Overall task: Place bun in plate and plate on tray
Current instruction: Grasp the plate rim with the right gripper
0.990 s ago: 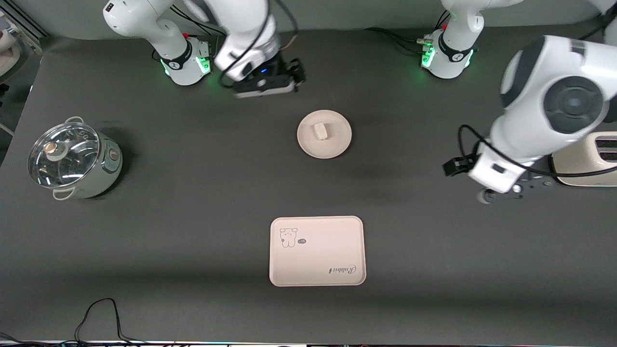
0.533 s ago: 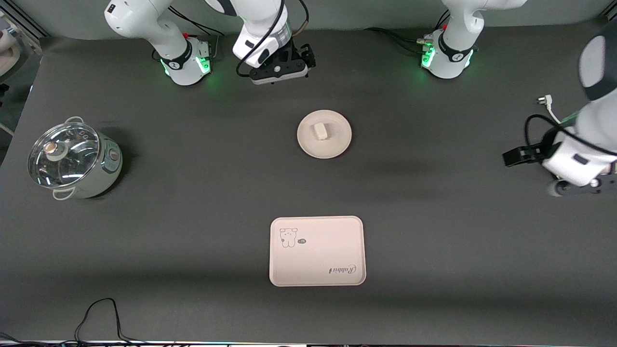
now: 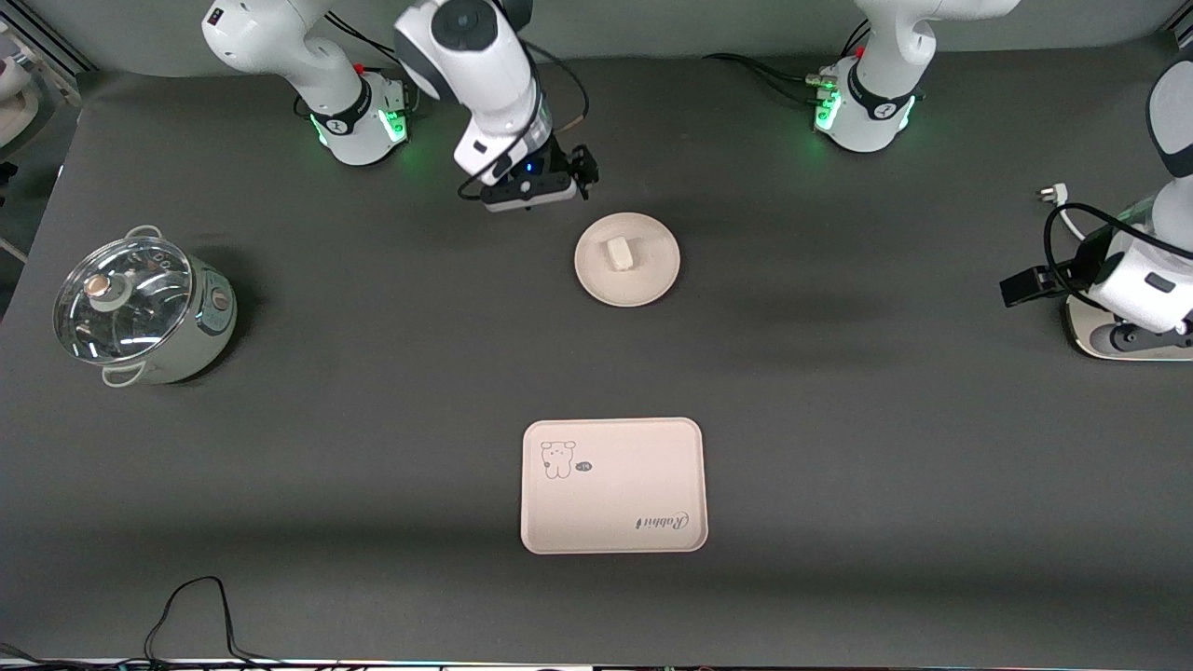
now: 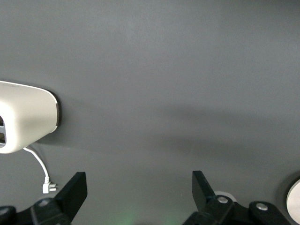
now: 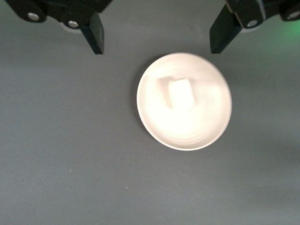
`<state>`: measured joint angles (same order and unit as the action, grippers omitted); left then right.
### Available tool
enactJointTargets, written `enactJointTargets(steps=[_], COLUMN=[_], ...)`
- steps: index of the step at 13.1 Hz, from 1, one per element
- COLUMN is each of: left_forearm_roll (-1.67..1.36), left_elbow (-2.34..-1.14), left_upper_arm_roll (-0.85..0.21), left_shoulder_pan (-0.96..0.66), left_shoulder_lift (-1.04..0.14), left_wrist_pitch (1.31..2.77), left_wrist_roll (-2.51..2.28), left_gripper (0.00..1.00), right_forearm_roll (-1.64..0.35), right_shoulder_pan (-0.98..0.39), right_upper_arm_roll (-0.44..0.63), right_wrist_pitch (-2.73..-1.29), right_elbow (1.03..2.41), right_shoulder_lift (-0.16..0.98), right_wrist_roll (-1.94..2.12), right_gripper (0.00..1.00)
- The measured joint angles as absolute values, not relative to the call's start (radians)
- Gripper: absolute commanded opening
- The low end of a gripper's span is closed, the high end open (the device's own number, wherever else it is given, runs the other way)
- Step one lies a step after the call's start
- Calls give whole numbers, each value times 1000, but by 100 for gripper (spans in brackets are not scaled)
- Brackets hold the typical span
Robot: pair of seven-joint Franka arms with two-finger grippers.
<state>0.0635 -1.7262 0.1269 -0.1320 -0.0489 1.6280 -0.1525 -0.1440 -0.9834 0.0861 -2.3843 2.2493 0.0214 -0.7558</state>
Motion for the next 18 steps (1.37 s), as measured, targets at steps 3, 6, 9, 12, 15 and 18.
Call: enactJointTargets(steps=[3, 6, 9, 12, 15, 18], left_forearm_roll=[64, 64, 66, 66, 66, 68], left_elbow=[-1744, -1745, -1745, -1745, -1744, -1743], left_upper_arm_roll=[129, 132, 132, 139, 141, 141], left_shoulder_pan=[-132, -132, -132, -129, -127, -127], left_shoulder_lift=[-43, -43, -45, -54, -56, -56], left_wrist_pitch=[1635, 1637, 1638, 1648, 1652, 1657], left_wrist_roll=[-125, -114, -102, -66, -57, -55], left_gripper=[100, 100, 100, 100, 100, 100], right_forearm_roll=[-144, -144, -145, -145, -145, -146], right_shoulder_pan=[-1010, -1022, -1034, -1040, -1040, -1040], right_upper_arm_roll=[86, 86, 86, 86, 86, 86], right_wrist_pitch=[-2579, -2756, -2893, -2949, -2949, -2949], right_elbow=[2299, 2319, 2332, 2330, 2327, 2325], right_shoulder_lift=[136, 260, 363, 419, 421, 420], right_wrist_roll=[-755, -755, -769, -794, -812, -818], right_gripper=[100, 100, 100, 87, 50, 12])
